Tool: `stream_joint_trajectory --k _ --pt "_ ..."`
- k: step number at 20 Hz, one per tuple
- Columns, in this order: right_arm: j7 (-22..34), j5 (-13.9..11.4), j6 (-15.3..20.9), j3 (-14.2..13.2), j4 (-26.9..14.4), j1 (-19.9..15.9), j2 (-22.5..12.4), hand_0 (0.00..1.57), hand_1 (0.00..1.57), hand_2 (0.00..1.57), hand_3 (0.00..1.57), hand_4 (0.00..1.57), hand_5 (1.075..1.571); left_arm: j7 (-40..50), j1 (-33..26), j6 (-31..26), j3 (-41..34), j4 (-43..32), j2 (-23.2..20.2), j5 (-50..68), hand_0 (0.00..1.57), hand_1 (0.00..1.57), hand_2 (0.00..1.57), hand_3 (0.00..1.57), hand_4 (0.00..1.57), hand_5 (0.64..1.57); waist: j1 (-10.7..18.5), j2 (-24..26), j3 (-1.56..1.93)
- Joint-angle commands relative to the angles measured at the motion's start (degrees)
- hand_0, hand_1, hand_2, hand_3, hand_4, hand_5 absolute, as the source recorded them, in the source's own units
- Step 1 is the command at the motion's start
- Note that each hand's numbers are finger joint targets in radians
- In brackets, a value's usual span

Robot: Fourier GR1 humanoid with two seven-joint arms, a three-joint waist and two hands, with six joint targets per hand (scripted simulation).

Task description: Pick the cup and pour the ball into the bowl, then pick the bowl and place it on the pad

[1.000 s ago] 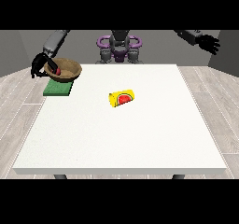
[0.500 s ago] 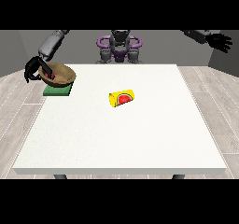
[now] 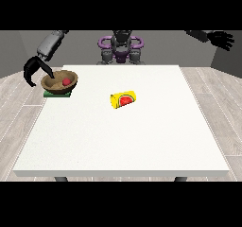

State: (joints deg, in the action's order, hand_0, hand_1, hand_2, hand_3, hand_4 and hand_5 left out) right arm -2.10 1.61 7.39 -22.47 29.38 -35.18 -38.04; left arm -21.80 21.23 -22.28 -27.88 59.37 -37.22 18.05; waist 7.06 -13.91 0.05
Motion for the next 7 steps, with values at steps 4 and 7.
stream_joint_trajectory --k 4,7 --pt "6.85 -2.11 -3.17 3.01 -0.91 -3.23 -2.03 0.00 0.00 0.00 0.00 0.00 1.356 11.63 0.55 7.37 9.66 8.94 9.86 -3.08 0.00 0.00 0.00 0.00 0.90 1.559 -1.06 11.15 0.00" --pt "8.74 -0.69 -6.65 5.01 4.03 -5.51 3.42 0.00 0.00 0.00 0.00 0.48 1.434 10.33 -4.24 6.60 10.39 3.68 11.46 -4.81 0.00 0.00 0.00 0.00 0.90 1.559 -3.83 20.78 -0.17"
